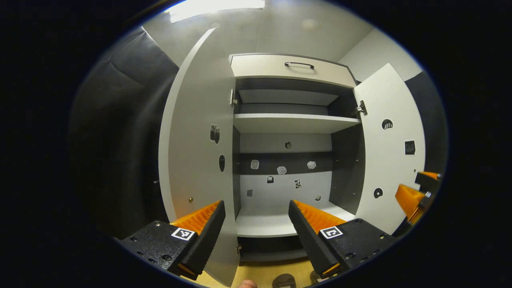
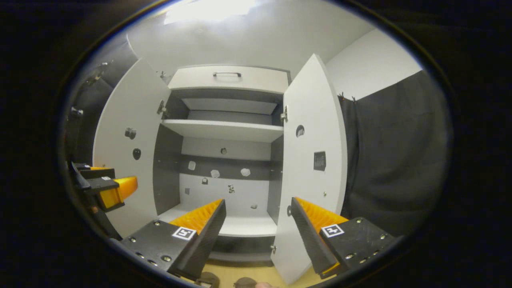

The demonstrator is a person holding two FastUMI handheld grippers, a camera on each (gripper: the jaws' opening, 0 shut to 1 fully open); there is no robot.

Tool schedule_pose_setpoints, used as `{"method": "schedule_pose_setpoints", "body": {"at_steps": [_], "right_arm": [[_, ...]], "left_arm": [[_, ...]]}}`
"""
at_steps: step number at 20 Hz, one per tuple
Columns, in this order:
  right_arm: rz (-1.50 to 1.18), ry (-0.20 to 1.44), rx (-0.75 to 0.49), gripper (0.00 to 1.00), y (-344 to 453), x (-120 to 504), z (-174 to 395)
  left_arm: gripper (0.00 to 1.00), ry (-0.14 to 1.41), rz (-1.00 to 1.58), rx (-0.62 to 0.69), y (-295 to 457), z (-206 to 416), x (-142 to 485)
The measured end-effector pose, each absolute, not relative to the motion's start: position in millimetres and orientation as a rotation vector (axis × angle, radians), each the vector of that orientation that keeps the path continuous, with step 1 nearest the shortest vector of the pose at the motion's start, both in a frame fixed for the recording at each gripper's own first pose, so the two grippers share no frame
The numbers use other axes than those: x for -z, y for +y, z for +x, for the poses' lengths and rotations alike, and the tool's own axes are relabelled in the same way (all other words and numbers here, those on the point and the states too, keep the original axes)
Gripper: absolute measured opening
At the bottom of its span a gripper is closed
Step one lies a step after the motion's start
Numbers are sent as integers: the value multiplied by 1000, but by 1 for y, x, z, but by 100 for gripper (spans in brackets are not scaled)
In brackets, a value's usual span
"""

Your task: Grab one shoe with the right hand and put it into the shoe cabinet, grab the other shoe with the left hand and put it into the shoe cabinet; then close the right door with the right hand and the left door with the left hand.

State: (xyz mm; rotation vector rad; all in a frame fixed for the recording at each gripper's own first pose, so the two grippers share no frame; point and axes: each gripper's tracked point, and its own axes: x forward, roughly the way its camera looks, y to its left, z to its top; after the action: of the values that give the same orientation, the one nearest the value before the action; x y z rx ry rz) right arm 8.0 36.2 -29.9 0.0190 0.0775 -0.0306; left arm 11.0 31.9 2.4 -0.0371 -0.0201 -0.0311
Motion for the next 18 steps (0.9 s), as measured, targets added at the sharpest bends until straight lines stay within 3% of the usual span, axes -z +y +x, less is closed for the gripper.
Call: {"method": "schedule_pose_setpoints", "body": {"at_steps": [11,12,13,18], "right_arm": [[50,625,11,98,55,295,-65],[52,665,8,94,56,314,-73],[50,689,4,99,59,328,-80],[46,831,-56,98,83,394,-110]], "left_arm": [[98,-19,-51,65,36,20,-2],[98,-20,-50,66,37,21,-2],[98,-19,-49,66,39,22,-2],[96,-24,-47,92,37,19,-2]]}}
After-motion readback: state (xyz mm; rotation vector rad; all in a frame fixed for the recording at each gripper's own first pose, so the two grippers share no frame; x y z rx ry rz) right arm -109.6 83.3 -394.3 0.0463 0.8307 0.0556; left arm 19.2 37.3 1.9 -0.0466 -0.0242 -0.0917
